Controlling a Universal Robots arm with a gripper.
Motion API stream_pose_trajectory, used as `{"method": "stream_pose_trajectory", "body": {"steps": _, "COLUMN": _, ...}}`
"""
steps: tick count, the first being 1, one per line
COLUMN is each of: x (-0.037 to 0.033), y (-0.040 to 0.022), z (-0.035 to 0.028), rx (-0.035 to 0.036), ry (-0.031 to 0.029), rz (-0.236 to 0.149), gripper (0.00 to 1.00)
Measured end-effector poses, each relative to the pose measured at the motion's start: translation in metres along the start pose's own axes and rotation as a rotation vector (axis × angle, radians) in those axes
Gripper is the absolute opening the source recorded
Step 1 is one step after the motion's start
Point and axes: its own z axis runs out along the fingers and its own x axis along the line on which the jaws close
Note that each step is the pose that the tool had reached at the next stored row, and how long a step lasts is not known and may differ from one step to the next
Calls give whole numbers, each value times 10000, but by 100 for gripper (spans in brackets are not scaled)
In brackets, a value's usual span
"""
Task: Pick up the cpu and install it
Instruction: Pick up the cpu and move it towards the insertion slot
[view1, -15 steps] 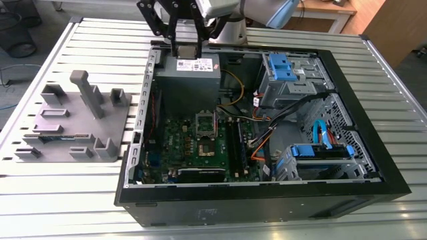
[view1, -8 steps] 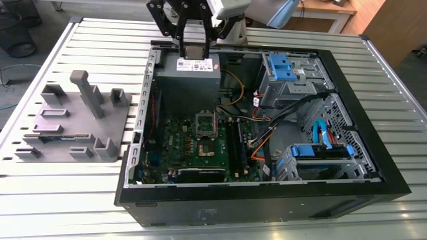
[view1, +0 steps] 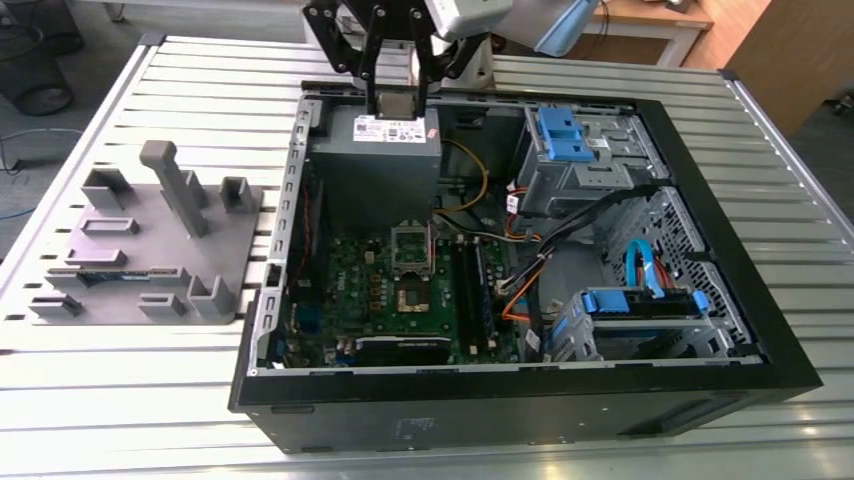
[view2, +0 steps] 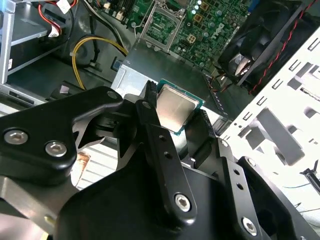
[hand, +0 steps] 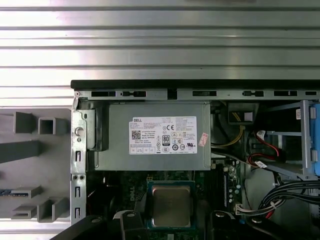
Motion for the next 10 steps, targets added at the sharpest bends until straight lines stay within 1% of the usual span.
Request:
{"method": "stream_pose_trajectory", "body": {"steps": 5, "x": 0, "y": -9, "z": 0, "rx": 0, "ry": 0, "rz": 0, "gripper": 47}}
{"method": "stream_pose_trajectory", "body": {"steps": 10, "x": -1, "y": -32, "z": -1, "rx": 0, "ry": 0, "rz": 0, "gripper": 47}}
